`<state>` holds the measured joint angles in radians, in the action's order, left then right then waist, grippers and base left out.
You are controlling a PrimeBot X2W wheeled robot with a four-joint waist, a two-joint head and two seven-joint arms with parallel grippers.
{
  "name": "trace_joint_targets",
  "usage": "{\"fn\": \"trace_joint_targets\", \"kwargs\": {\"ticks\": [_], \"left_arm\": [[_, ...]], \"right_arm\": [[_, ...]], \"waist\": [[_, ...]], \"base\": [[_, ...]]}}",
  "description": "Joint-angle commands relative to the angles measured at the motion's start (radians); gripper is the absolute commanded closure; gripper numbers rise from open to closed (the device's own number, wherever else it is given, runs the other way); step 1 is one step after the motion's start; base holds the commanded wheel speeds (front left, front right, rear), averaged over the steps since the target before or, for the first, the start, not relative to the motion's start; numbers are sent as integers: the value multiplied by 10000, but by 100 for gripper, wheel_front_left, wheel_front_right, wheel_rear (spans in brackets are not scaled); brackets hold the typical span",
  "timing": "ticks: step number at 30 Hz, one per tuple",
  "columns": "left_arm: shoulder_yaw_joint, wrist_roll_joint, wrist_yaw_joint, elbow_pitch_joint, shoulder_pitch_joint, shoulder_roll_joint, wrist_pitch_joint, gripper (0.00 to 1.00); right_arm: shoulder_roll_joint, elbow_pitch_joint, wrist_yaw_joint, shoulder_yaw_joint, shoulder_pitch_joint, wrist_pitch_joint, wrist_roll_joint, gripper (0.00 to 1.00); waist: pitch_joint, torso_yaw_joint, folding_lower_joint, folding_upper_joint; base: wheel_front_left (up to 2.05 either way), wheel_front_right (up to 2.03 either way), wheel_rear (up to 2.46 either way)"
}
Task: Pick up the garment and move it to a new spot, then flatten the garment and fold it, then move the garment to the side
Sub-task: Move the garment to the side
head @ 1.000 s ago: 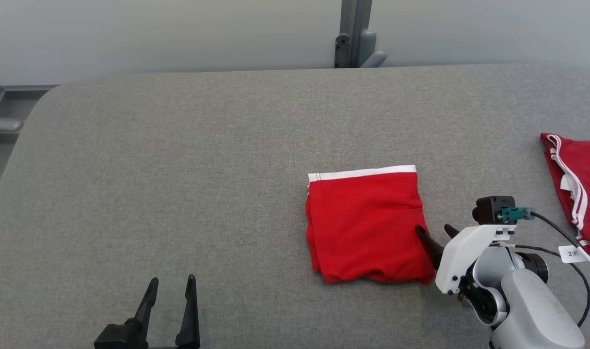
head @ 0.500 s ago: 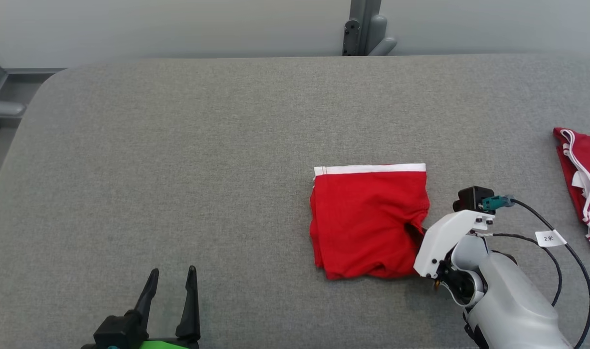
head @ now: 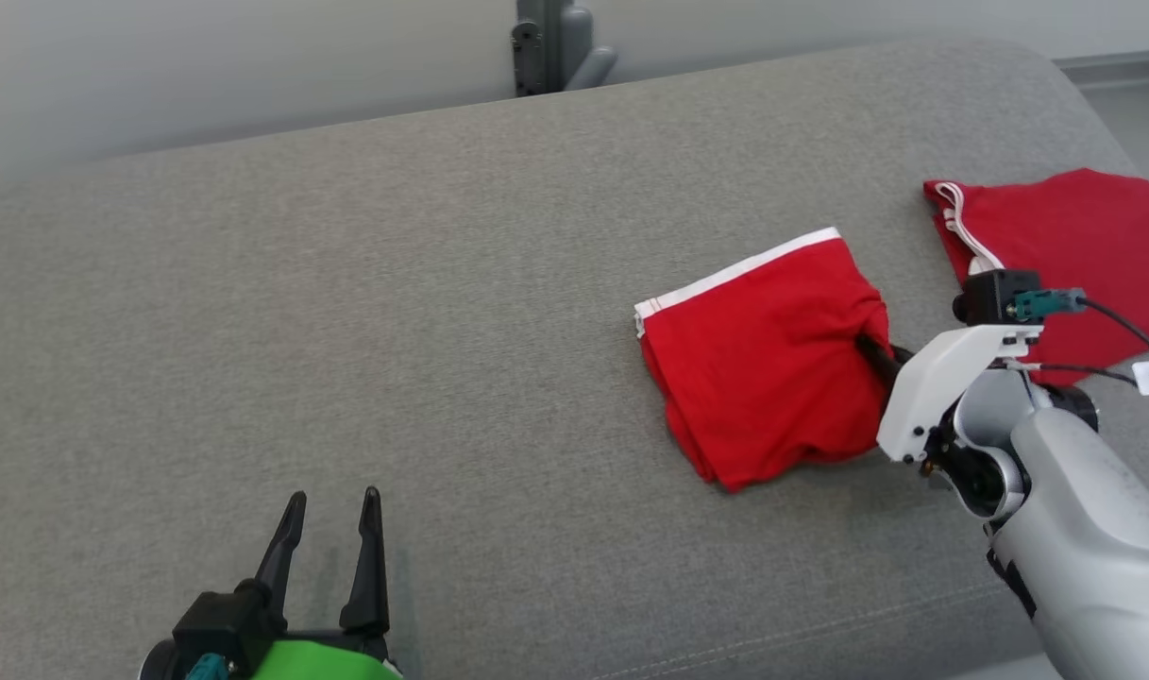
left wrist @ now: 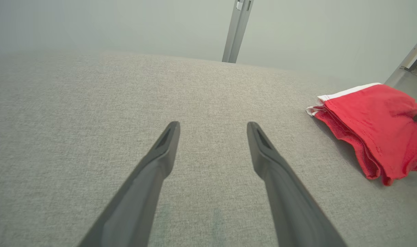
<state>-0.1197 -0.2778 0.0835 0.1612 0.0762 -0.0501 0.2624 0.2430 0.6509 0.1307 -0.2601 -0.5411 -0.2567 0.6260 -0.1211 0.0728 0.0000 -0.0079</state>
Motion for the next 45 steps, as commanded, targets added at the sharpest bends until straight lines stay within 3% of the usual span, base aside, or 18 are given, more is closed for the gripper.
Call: {"fn": "trace_joint_targets", "kwargs": {"ticks": [1, 8, 18, 23, 33, 38, 45], "left_arm": [[-51, 66, 76, -74, -401, -12, 27, 0], [-286, 128, 177, 131, -960, -19, 27, 0], [-228, 65, 245, 395, -1287, -19, 27, 0], [-16, 252, 292, 563, -1396, -19, 27, 0], [260, 620, 387, 665, -1347, -21, 27, 0], [227, 787, 427, 766, -1399, -105, 27, 0], [14, 963, 460, 729, -1480, -266, 27, 0]], "right_arm": [[295, -250, -2, -15, -338, -14, -132, 100], [940, -782, -2, 15, -1103, -479, -441, 100], [1926, -1058, -1, 115, -2497, -1815, -914, 100], [2392, -1517, -2, -51, -2981, -2621, -614, 100], [3536, -1599, -4, 997, -2541, -3474, -208, 100], [3503, -651, -4, 1786, -2252, -2893, -1143, 100], [2751, 1025, -4, 3203, -2379, -641, -3006, 100]], "waist": [[-627, 1275, 0, 79], [-1011, 1606, 0, 79], [-1599, 1104, 0, 79], [-1742, 932, 0, 79], [-1809, 766, 0, 79], [-1996, 638, 0, 79], [-2379, 243, 0, 79]], "base": [[0, 0, 0], [0, 0, 0], [0, 0, 0], [0, 0, 0], [0, 0, 0], [0, 0, 0], [0, 0, 0]]}}
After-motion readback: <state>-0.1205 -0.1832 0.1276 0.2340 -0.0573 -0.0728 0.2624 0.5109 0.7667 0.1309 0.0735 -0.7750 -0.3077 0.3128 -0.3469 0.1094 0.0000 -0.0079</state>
